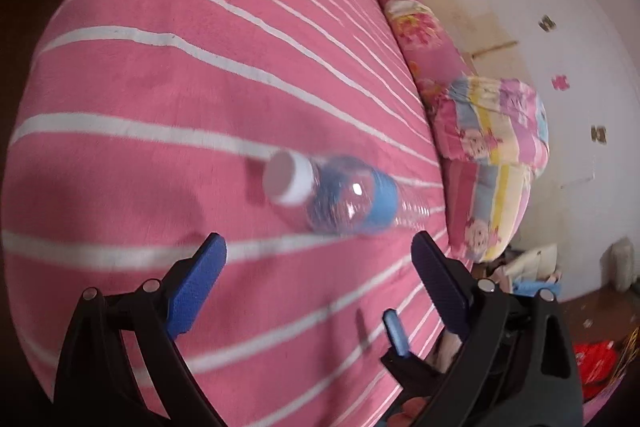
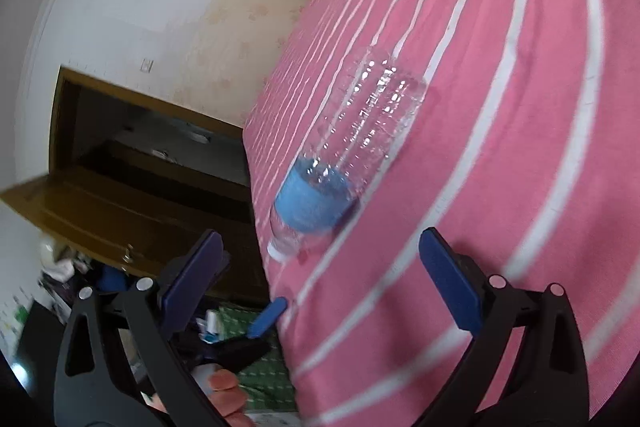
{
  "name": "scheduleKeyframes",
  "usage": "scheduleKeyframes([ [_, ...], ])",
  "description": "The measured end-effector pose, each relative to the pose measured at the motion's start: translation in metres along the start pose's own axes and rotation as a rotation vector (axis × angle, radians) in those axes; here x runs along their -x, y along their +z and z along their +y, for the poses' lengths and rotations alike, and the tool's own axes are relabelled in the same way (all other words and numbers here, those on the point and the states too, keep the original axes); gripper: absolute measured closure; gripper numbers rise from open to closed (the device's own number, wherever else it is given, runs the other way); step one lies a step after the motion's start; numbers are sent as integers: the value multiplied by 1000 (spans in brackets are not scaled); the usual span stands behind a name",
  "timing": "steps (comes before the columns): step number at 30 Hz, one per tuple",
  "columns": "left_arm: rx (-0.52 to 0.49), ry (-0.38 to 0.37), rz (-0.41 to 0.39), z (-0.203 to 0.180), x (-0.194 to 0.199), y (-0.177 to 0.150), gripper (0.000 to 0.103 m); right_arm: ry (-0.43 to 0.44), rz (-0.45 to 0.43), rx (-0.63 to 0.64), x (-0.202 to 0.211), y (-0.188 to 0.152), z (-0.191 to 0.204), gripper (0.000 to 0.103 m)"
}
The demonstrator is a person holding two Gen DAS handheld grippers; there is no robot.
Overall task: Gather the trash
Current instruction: 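Grasp the bottle cap with the left gripper while the right grasps the blue-labelled body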
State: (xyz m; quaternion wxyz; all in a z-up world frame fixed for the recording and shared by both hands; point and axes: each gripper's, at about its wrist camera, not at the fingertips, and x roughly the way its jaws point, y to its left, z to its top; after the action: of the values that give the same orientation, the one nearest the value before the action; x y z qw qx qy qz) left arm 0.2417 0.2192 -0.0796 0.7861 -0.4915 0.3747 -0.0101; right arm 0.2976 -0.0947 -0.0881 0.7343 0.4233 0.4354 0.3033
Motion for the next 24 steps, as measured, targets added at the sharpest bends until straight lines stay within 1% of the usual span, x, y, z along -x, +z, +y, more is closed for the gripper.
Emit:
scheduleKeyframes([
  [2, 41, -16, 9, 3, -9, 10, 12, 20, 10, -29, -7, 6, -3, 6],
  [4, 82, -29, 18, 9, -16, 17, 12, 36, 17, -70, -28, 20, -6, 6],
  [6, 111, -43, 31, 13, -24, 23, 12, 51, 24, -98, -39, 25, -9, 6],
  [10, 130, -67, 37, 13, -33, 28, 13, 39, 22, -116, -51, 40, -13, 6],
  [13, 129, -65, 42, 12, -39, 30, 14, 35, 22, -122, -58, 47, -11, 6],
  [17, 162, -90, 40, 12, -44, 32, 14, 29, 10, -136, -65, 53, -12, 6],
  [18, 165, -92, 41, 11, -45, 32, 18, 27, 5, -135, -65, 55, -12, 6],
  [21, 192, -120, 78, 14, -53, 28, 37, 24, -6, -127, -69, 56, -12, 6],
  [22, 203, -123, 85, 16, -56, 26, 40, 22, -8, -122, -70, 56, -11, 6],
  [24, 219, -134, 78, 18, -57, 24, 41, 23, -9, -113, -73, 58, -11, 7],
])
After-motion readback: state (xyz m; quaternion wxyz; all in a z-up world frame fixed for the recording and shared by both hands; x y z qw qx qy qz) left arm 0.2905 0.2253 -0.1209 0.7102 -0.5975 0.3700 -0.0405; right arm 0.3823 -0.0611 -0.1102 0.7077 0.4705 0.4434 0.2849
